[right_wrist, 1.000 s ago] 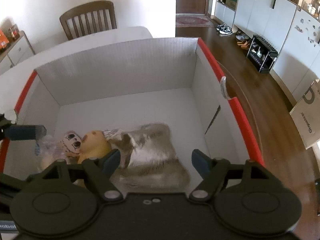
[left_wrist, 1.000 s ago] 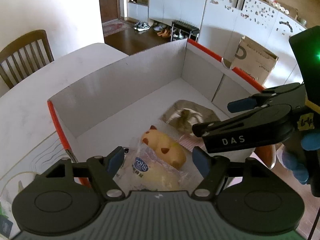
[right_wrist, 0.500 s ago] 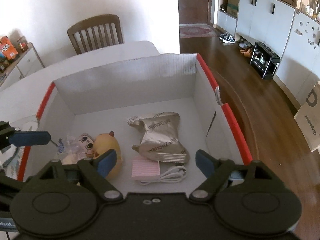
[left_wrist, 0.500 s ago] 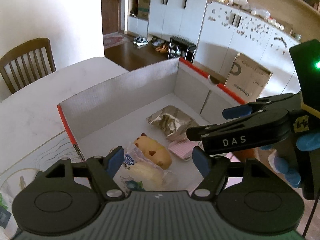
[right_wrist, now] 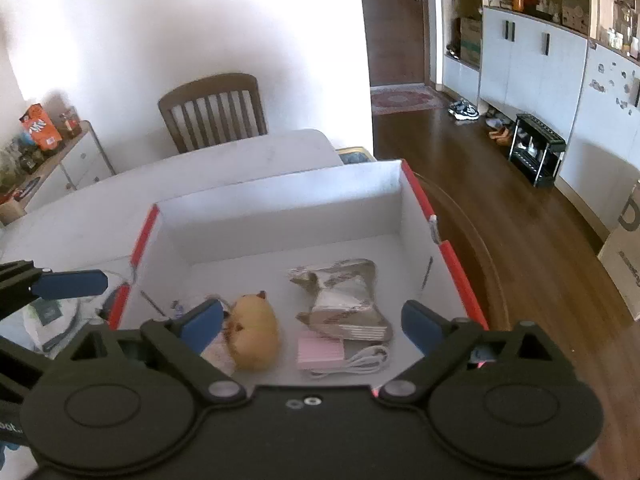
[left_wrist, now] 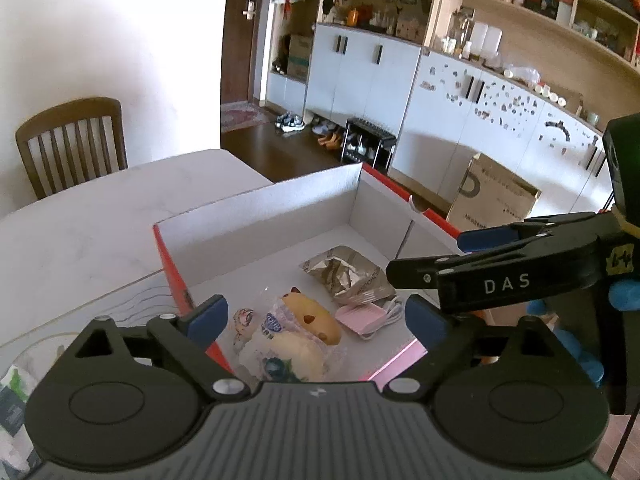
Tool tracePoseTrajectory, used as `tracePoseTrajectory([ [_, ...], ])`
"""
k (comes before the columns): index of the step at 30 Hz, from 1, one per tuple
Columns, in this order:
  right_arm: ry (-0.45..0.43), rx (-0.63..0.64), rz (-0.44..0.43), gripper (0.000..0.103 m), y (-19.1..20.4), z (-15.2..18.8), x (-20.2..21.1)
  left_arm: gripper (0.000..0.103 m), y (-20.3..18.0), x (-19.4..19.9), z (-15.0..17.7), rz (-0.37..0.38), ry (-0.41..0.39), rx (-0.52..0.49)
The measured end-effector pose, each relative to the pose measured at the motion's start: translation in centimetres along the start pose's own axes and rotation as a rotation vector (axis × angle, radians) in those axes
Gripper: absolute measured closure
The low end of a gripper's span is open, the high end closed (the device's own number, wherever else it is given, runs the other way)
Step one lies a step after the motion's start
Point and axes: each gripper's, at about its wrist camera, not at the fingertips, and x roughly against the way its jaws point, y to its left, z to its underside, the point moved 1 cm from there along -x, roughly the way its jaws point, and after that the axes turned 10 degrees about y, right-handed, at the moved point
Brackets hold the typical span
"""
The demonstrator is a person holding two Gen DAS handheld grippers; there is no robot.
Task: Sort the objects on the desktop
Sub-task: 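Move both open tools back from the box toward the placemat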
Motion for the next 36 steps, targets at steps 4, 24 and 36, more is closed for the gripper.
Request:
tracePoseTrajectory([
  [4, -0.030, 0.015, -0.005, 0.006, 1.5, 0.3, 1.2, 0.007, 0.8, 1.5, 1.1, 0.004, -0.021, 0.003],
  [24, -0.058, 0.095, -0.081, 0.000, 12.7, 2.2, 2.1, 0.001, 9.9, 8.3, 8.4, -0.039, -0.049, 0.057],
  [36, -0.027, 0.144, -0.074, 0.000, 18.9, 3.0, 0.2, 0.001, 15.6, 10.2, 13.6, -0.067, 0.010, 0.084],
])
